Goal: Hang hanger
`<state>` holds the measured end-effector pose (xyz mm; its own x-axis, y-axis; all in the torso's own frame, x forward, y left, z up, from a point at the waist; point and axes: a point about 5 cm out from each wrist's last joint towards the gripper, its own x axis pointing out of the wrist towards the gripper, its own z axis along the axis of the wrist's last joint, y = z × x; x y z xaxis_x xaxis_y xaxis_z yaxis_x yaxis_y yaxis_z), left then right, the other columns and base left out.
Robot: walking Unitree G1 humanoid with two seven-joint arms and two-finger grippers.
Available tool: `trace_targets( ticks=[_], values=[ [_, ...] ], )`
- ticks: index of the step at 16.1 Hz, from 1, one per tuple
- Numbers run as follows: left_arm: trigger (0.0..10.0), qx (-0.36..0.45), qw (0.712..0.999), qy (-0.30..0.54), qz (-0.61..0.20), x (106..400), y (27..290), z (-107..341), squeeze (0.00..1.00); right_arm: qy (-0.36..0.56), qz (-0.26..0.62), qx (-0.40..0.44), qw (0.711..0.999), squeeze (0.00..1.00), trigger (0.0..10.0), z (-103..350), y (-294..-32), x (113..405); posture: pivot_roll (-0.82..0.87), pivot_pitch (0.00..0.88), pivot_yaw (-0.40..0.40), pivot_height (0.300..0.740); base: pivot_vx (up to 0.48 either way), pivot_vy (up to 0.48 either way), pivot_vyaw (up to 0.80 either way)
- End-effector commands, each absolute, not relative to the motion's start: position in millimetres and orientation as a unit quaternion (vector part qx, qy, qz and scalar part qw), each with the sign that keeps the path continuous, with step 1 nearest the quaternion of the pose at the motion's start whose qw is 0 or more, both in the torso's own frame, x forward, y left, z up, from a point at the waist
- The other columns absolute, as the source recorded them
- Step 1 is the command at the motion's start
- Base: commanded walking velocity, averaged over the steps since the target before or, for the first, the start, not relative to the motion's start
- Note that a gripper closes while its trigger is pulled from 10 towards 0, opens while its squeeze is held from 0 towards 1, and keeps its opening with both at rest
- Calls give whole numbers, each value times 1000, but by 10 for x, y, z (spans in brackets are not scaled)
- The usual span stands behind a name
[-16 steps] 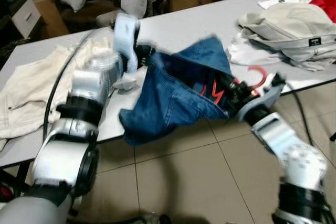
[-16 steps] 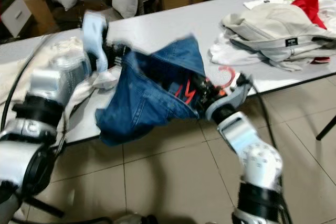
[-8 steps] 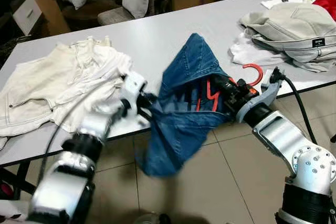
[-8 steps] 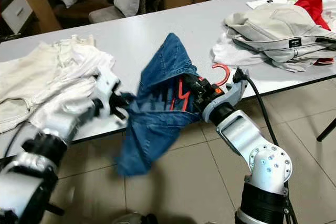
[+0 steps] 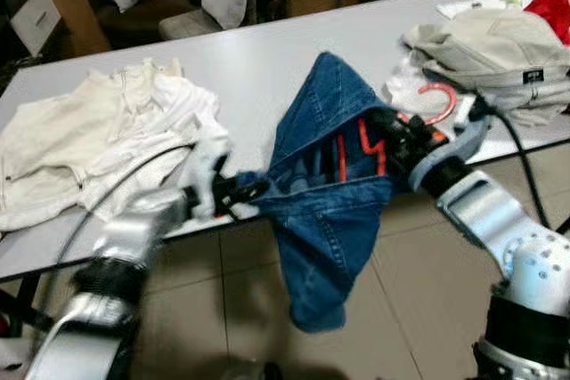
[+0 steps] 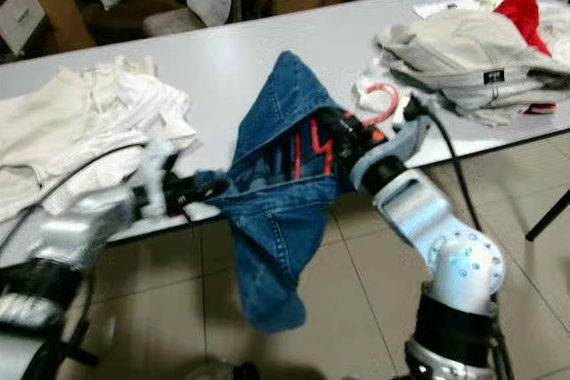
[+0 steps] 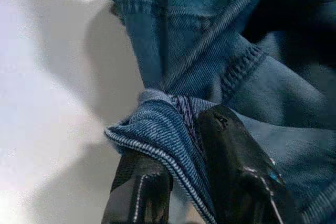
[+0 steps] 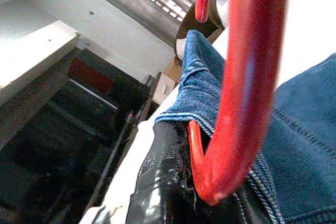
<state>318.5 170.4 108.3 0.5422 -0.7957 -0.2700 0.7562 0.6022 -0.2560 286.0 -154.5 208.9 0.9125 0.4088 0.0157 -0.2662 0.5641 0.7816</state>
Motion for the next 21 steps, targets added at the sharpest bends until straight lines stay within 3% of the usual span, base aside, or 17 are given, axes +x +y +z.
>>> trace_targets(
  ticks=[1,4,7,8,9,12,14,18,21],
  values=[
    [10000,-90,867,194,-449,3093,1842,1093,1000,42,192,429,882,0,10000,2260,-1633,2861,-158,0,91,740,0,0,0],
    [10000,-131,851,178,-476,2958,1914,1209,1000,50,182,424,885,0,10000,2221,-1670,2864,-151,0,80,740,0,0,0],
    [10000,-118,877,129,-448,2945,1975,1351,1000,56,183,417,888,0,10000,2202,-1663,2862,-153,0,84,740,0,0,0],
    [10000,-110,888,112,-433,2964,1960,1428,431,59,182,416,889,0,10000,2190,-1670,2856,-150,0,82,740,0,0,0],
    [10000,-107,892,97,-428,3003,1889,1489,0,61,182,416,889,0,10000,2177,-1668,2854,-147,0,80,740,0,0,0],
    [10000,-117,907,70,-399,3218,1716,1655,0,80,181,411,890,0,10000,2107,-1621,2836,-161,0,95,740,0,0,0],
    [10000,-168,901,26,-400,3240,1789,1876,0,88,169,412,891,0,10000,2066,-1643,2819,-162,0,98,740,0,0,0],
    [10000,-27,948,49,-314,3100,2016,1758,0,97,180,375,904,0,10000,2045,-1626,2737,-164,0,115,740,0,0,0],
    [10000,-25,958,67,-279,2934,1973,1619,0,107,197,346,911,0,10000,2015,-1576,2686,-160,0,112,740,0,-160,0]
  ],
)
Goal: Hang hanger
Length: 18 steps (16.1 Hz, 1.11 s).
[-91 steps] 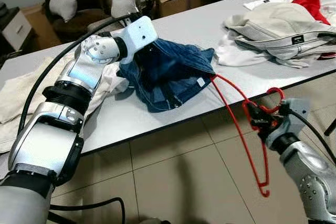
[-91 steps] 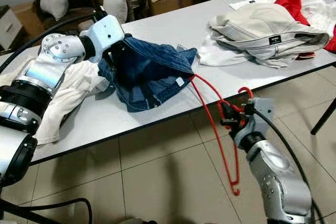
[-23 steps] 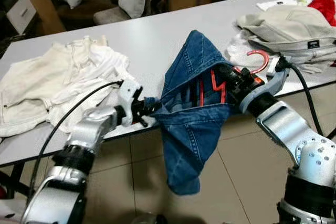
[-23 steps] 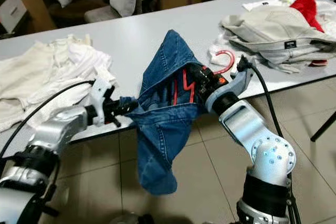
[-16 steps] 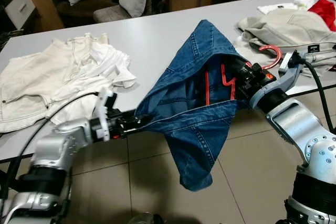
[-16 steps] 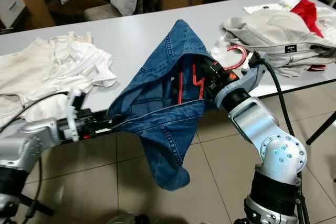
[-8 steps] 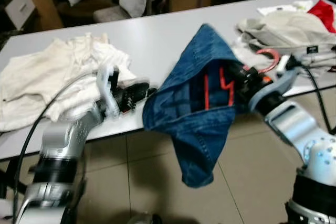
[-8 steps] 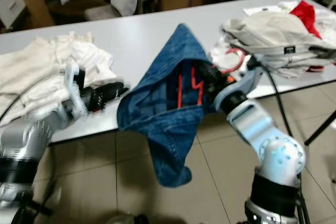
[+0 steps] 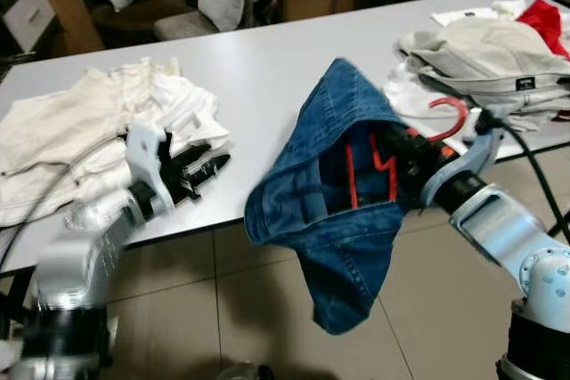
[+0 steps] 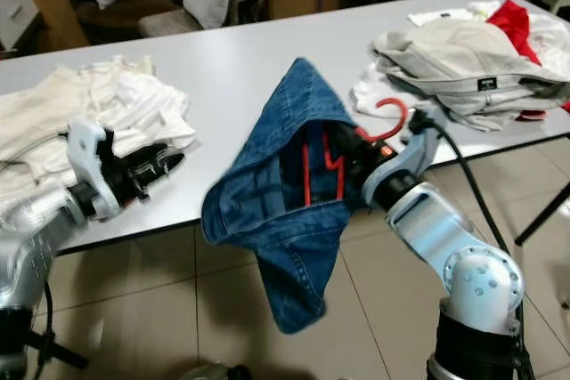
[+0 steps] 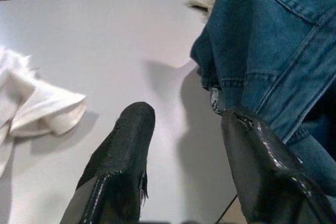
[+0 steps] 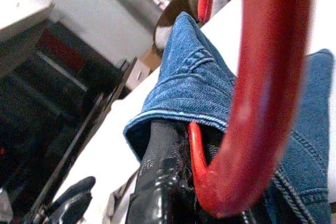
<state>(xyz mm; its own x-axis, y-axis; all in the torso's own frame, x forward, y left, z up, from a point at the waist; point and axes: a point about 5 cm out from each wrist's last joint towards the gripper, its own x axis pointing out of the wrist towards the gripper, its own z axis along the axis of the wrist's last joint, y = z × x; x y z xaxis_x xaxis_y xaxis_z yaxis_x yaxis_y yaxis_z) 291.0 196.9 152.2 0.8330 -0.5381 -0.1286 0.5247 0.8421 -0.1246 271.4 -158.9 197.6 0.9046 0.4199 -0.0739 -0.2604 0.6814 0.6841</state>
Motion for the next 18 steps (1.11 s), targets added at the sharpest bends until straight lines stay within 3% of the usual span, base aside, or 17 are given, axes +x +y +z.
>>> trace_targets(
  ticks=[1,12,18],
  values=[
    [10000,-33,962,67,-261,2894,1944,1589,0,114,202,331,915,0,10000,1992,-1570,2667,-152,0,102,740,0,-480,0],
    [10000,-19,970,79,-231,2695,1735,1451,0,158,269,285,906,0,10000,1845,-1544,2503,-125,0,54,740,0,-466,800],
    [10000,-17,971,90,-219,2724,1711,1438,0,156,292,268,904,0,10000,1817,-1496,2486,-122,0,58,740,0,0,800]
  ],
)
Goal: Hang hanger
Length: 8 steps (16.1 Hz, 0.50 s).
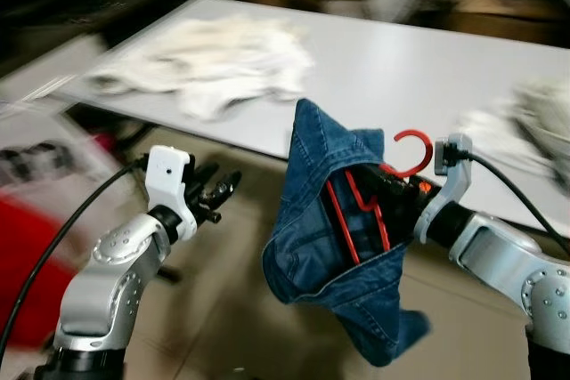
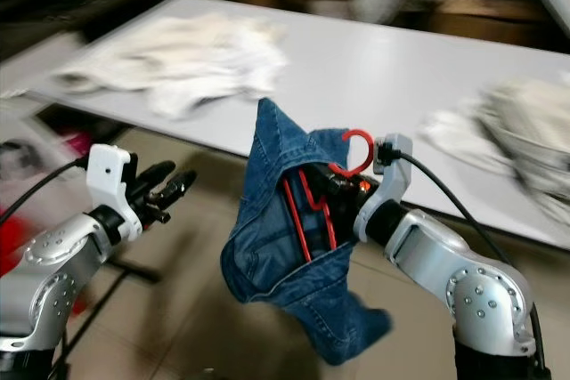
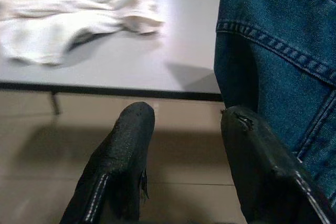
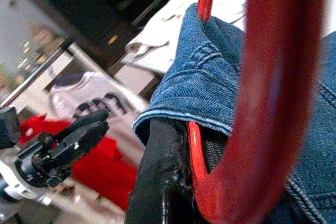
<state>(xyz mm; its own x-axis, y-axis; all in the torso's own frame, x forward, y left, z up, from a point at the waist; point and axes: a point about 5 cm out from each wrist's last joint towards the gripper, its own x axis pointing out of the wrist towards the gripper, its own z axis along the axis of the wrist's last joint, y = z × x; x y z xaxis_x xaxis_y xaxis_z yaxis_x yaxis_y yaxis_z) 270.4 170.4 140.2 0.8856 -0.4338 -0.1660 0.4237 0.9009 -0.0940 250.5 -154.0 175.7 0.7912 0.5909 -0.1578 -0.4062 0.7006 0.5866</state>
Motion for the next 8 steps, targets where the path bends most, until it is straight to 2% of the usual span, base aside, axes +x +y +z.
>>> trace_targets(
  ticks=[1,8],
  values=[
    [10000,-13,971,91,-219,2727,1713,1437,0,159,293,266,904,0,10000,1806,-1495,2486,-119,0,56,740,0,0,800],
    [10000,6,973,98,-210,2746,1763,1438,0,163,296,244,909,0,10000,1757,-1484,2532,-102,0,56,740,0,0,800]
  ],
)
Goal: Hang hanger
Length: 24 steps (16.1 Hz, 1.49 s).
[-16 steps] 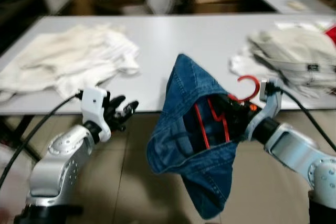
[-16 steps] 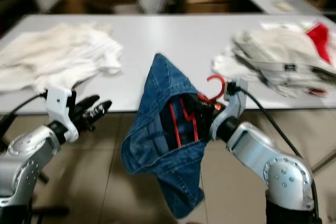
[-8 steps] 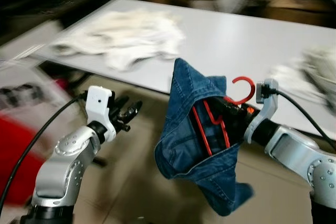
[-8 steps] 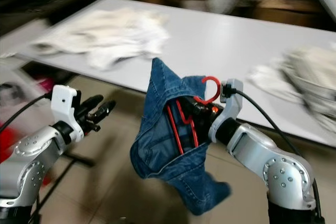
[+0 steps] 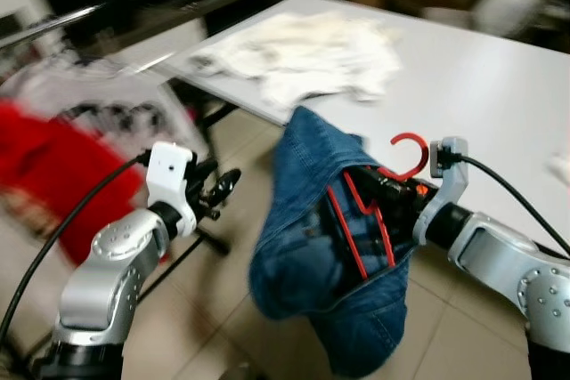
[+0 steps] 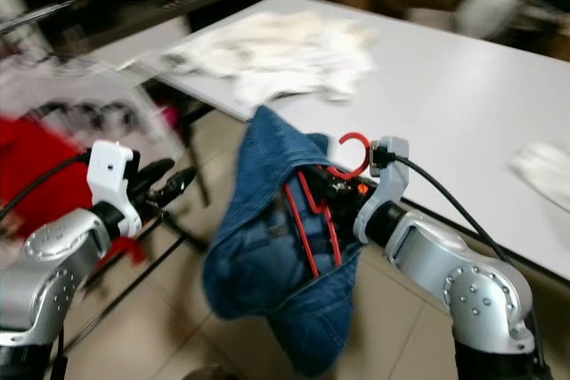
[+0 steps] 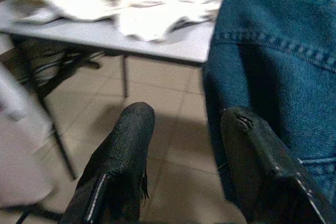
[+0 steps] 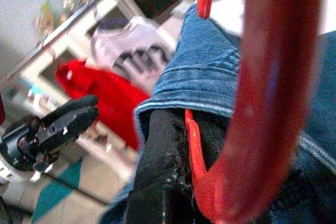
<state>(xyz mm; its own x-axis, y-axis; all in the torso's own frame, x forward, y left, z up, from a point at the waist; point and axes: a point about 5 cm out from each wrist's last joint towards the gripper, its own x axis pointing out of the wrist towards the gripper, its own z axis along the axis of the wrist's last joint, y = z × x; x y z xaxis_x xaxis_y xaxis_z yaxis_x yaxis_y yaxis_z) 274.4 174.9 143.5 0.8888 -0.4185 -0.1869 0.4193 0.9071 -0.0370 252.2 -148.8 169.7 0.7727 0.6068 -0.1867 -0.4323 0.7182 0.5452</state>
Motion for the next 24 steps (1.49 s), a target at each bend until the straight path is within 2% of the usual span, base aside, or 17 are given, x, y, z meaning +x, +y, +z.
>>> trace_targets(
  ticks=[1,5,8,11,20,24],
  values=[
    [10000,7,973,98,-210,2750,1761,1440,0,165,294,236,911,0,10000,1744,-1484,2539,-98,0,52,740,0,0,800],
    [10000,24,974,114,-194,2755,1785,1342,0,161,263,158,938,0,10000,1627,-1506,2624,-93,0,47,740,0,0,794],
    [10000,48,972,121,-193,2749,1775,1291,0,161,245,144,945,0,10000,1558,-1523,2658,-88,0,36,740,0,0,792],
    [10000,68,973,120,-186,2756,1780,1270,0,157,245,92,952,0,10000,1490,-1508,2715,-82,0,29,740,0,0,790],
    [10000,92,970,121,-188,2781,1745,1211,0,148,273,29,950,0,10000,1432,-1559,2772,-87,0,9,740,0,0,788],
    [10000,99,968,111,-205,2811,1664,1225,0,148,254,37,955,0,10000,1357,-1622,2763,-86,0,9,740,0,0,788]
  ],
)
